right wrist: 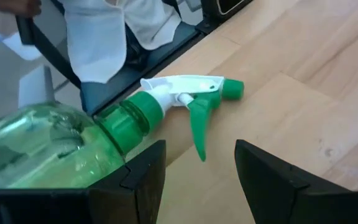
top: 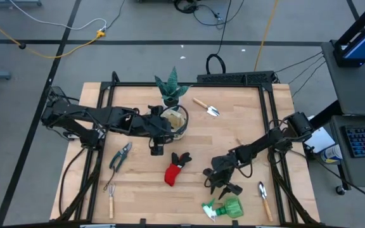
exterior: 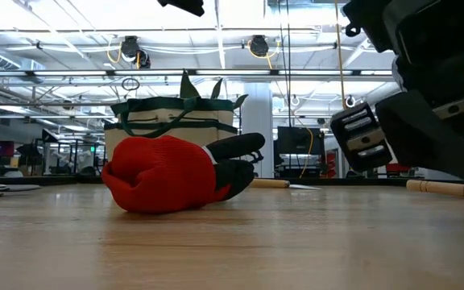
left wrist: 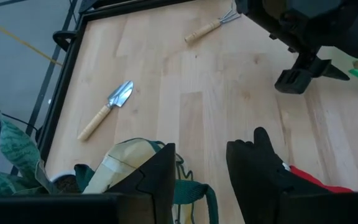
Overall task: Pick & Place Garden tools in Gardening bag
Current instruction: Put the green spray bottle into the gardening bag
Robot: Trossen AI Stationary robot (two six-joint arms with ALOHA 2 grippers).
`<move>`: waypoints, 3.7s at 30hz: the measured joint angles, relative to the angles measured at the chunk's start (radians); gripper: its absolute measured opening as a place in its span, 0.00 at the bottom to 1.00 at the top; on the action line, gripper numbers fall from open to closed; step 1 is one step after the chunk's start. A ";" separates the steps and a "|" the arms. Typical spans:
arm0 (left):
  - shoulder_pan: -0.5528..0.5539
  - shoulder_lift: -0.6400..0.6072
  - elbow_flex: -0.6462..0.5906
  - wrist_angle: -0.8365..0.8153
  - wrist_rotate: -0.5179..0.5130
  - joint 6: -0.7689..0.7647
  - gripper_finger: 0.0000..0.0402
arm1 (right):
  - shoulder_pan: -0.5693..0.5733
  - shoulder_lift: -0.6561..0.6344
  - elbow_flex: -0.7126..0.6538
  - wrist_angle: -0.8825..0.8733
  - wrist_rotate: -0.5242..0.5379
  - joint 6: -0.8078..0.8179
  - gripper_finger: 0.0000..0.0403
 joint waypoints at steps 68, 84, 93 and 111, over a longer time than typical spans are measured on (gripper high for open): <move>-0.001 0.000 0.000 -0.061 0.000 -0.031 0.37 | -0.047 -0.071 0.000 0.063 0.135 -0.167 0.03; -0.001 0.000 0.000 -0.062 0.000 -0.057 0.37 | -0.061 -0.301 0.000 -0.137 0.475 -0.408 0.03; -0.001 0.000 0.000 -0.085 0.000 -0.084 0.37 | -0.114 -0.346 0.000 -0.134 0.609 -0.522 0.03; -0.004 0.000 0.000 -0.142 0.000 -0.160 0.37 | -0.196 -0.346 0.000 -0.109 0.745 -0.624 0.03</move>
